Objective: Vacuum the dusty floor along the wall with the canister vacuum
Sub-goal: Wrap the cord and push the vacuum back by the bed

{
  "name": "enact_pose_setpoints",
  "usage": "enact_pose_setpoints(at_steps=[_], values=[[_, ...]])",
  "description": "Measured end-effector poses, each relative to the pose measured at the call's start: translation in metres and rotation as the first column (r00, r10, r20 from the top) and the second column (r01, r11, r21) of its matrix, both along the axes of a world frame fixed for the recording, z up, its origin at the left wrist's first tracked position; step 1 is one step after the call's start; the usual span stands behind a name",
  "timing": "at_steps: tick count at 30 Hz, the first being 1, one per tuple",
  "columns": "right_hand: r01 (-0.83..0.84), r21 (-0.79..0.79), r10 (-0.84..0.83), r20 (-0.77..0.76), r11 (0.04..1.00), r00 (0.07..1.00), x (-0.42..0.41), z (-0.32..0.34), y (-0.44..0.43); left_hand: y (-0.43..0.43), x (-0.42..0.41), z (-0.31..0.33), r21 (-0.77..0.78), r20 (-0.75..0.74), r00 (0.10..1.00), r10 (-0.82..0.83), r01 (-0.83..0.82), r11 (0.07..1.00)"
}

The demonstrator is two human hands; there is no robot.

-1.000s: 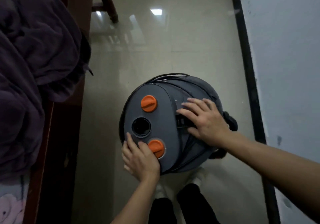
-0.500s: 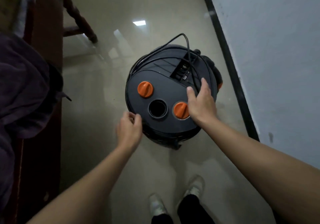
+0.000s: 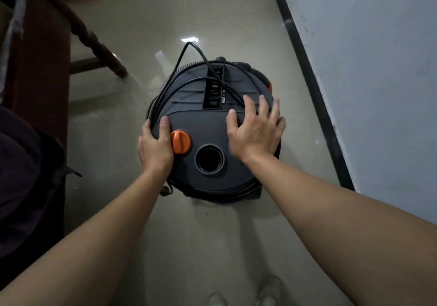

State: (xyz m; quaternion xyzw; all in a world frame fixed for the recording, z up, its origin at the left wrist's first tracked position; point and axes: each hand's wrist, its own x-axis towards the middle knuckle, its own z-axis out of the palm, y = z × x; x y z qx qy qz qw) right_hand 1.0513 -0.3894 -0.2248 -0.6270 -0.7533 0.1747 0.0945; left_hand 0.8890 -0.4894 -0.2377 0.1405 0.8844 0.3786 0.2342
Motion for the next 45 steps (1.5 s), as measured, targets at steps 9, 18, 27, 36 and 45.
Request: enact_pose_setpoints(at_steps=[9, 18, 27, 36, 45], values=[[0.001, -0.011, -0.002, -0.101, 1.0, 0.995, -0.064, 0.0, 0.123, 0.109, -0.053, 0.003, 0.026, -0.082, 0.993, 0.08, -0.078, 0.997], [0.093, -0.015, -0.093, -0.007, 0.996, 0.996, -0.14, 0.001, 0.275, 0.262, -0.131, -0.005, 0.088, -0.101, 0.994, 0.03, -0.021, 0.996], [-0.019, 0.04, 0.023, -0.092, 0.999, 0.995, -0.218, -0.002, 0.438, 0.407, -0.192, -0.011, 0.087, -0.156, 0.976, 0.152, -0.14, 0.986], [-0.284, -0.001, 0.283, -0.067, 0.959, 0.957, -0.337, 0.0, 0.594, 0.533, -0.275, -0.01, 0.071, -0.182, 0.905, 0.384, -0.377, 0.923], [-0.553, -0.015, 0.551, -0.077, 0.833, 0.831, -0.491, -0.002, 0.706, 0.617, -0.373, -0.006, 0.07, -0.161, 0.781, 0.604, -0.601, 0.796]])
